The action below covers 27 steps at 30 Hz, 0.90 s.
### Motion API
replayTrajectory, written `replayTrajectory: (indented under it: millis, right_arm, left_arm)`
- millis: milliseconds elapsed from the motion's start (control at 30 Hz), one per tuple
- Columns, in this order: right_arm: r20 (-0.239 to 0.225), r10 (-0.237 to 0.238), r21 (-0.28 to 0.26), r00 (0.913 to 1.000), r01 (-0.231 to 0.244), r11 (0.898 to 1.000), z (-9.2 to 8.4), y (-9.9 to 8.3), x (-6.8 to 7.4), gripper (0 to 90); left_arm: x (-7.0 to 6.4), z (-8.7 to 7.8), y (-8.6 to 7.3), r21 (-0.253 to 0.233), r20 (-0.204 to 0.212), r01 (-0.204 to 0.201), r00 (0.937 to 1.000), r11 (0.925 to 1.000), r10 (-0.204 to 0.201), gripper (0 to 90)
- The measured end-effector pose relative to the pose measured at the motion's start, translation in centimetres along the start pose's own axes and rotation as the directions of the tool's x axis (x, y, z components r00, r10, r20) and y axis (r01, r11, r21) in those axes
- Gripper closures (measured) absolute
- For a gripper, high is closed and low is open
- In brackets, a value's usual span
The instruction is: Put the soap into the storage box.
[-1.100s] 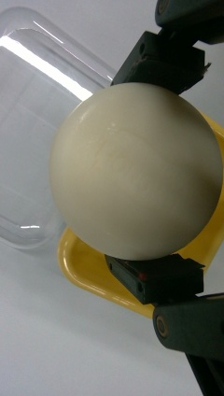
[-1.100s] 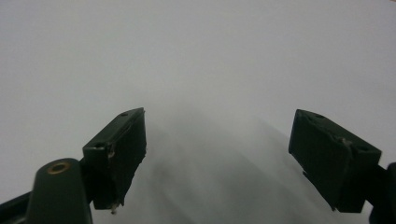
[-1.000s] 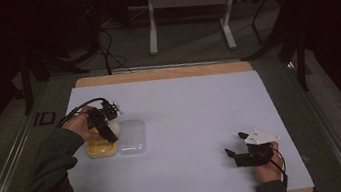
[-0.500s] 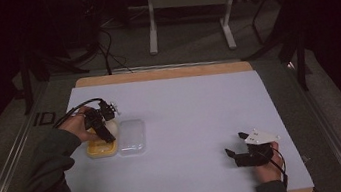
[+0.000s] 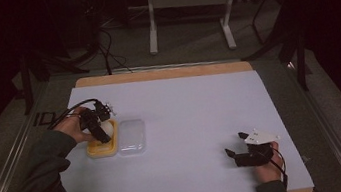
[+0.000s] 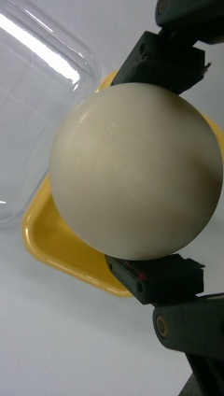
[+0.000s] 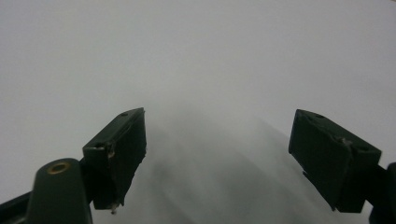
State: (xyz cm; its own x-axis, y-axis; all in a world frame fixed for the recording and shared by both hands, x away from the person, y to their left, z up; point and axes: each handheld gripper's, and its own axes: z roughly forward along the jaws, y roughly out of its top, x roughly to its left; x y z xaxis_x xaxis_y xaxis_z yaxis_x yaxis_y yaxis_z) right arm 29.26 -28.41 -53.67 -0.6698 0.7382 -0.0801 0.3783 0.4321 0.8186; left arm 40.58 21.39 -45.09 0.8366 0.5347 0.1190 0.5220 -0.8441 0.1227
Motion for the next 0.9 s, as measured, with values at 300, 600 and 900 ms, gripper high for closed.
replayTrajectory:
  millis: [300,600,900]
  right_arm:
    - [0.000,0.000,0.000,1.0000,0.000,1.000,0.0,0.0,0.0,18.9]
    - [0.001,-0.001,0.001,1.0000,0.001,1.000,0.0,0.0,0.0,18.9]
    - [0.001,-0.001,0.001,1.0000,0.001,1.000,0.0,0.0,0.0,18.9]
  left_arm:
    - [0.1,0.9,-0.4,0.014,0.007,-0.004,1.0000,0.9999,0.003,25.2]
    - [0.2,1.5,-0.7,0.014,0.012,0.009,0.9999,0.9999,-0.010,25.2]
    - [0.2,2.3,-0.7,0.025,0.020,0.012,0.9997,0.9996,-0.013,25.2]
